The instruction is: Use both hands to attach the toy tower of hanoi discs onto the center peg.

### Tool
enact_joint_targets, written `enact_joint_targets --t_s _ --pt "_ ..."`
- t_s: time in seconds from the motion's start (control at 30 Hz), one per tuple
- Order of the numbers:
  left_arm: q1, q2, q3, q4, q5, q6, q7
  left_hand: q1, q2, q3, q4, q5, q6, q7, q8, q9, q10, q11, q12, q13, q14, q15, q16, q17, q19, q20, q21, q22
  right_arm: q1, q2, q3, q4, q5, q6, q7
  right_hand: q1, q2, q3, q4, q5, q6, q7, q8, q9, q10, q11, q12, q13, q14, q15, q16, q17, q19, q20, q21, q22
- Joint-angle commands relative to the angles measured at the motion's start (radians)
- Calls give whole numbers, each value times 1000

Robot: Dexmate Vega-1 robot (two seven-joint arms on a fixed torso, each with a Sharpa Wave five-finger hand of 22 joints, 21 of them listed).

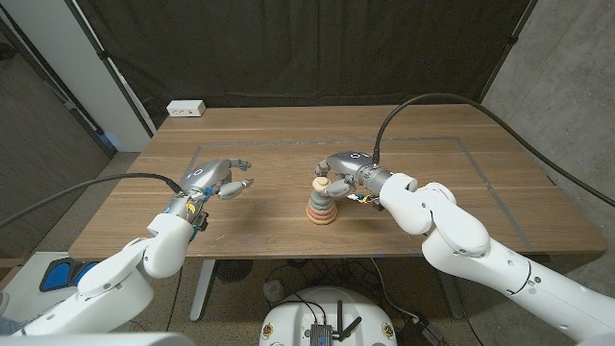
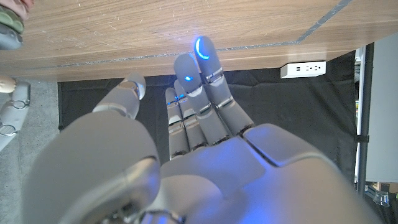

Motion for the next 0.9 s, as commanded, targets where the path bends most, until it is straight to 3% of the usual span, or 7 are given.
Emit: enact_joint_targets --t_s 0.03,0.9 --pt "-16 13 7 19 -20 -13 -9 6 -5 6 1 3 6 -1 -1 5 7 -1 5 5 5 -63 6 2 0 -103 6 3 13 40 -21 32 -54 -8 43 89 84 10 10 7 0 -3 0 3 34 -41 3 1 -6 -1 4 2 -4 -2 1 3" --pt "-40 33 17 26 -50 -9 -15 -6 -7 5 6 1 3 0 -3 5 6 0 3 2 6 -63 7 0 0 -103 6 2 9 53 -15 56 -24 -11 54 78 90 9 15 5 3 -2 -3 5 36 -42 2 2 -13 -1 0 1 -10 -2 -1 3"
